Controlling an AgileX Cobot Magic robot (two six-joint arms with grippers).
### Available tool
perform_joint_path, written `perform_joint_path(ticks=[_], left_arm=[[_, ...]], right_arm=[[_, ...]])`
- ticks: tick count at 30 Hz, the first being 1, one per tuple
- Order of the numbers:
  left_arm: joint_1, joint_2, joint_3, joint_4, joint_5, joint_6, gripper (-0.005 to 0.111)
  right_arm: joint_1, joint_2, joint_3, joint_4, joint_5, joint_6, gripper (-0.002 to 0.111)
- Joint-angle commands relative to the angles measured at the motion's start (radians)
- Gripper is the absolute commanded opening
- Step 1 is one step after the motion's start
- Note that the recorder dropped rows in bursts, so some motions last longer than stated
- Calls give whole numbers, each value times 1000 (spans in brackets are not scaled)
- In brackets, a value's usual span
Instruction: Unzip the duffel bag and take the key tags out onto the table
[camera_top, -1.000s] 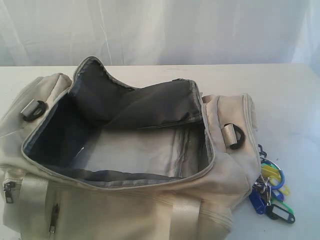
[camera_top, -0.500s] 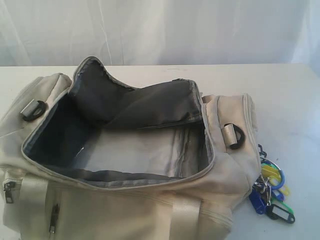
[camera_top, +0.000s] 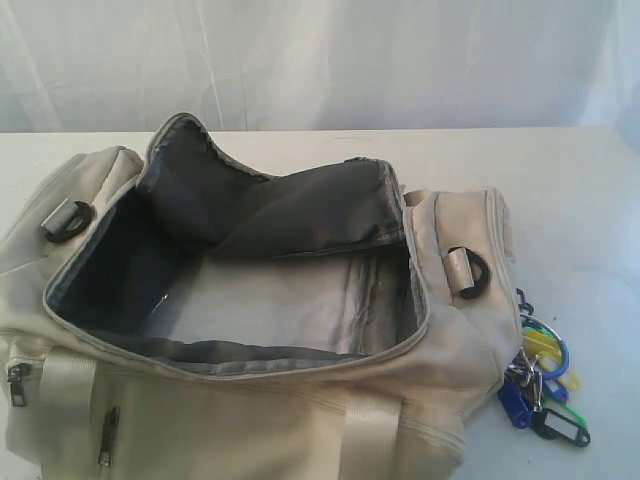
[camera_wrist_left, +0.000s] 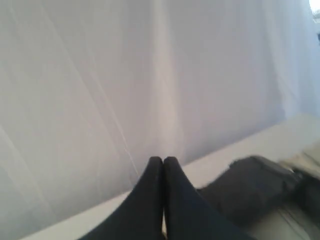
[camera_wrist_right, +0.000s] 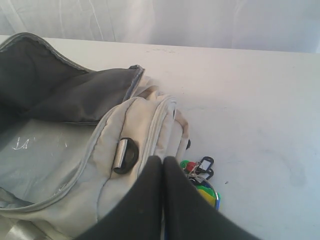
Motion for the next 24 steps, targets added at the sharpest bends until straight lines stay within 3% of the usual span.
perform_joint_path(ticks=[1, 4, 15, 18, 21, 24], left_arm=[[1, -55, 160, -121, -300, 6, 0], [1, -54, 219, -188, -366, -14, 0], [9, -39, 276, -128, -363, -20, 0], [9, -54, 328, 107, -331, -129, 0], [9, -55, 412, 382, -311, -374, 0], [9, -55, 508, 426, -329, -450, 0]], right_arm=[[-5, -6, -6, 1, -10, -13, 0], [-5, -6, -6, 1, -10, -13, 0], [-5, -6, -6, 1, -10, -13, 0], [-5, -6, -6, 1, -10, -13, 0], [-5, -6, -6, 1, -10, -13, 0], [-5, -6, -6, 1, -8, -13, 0]])
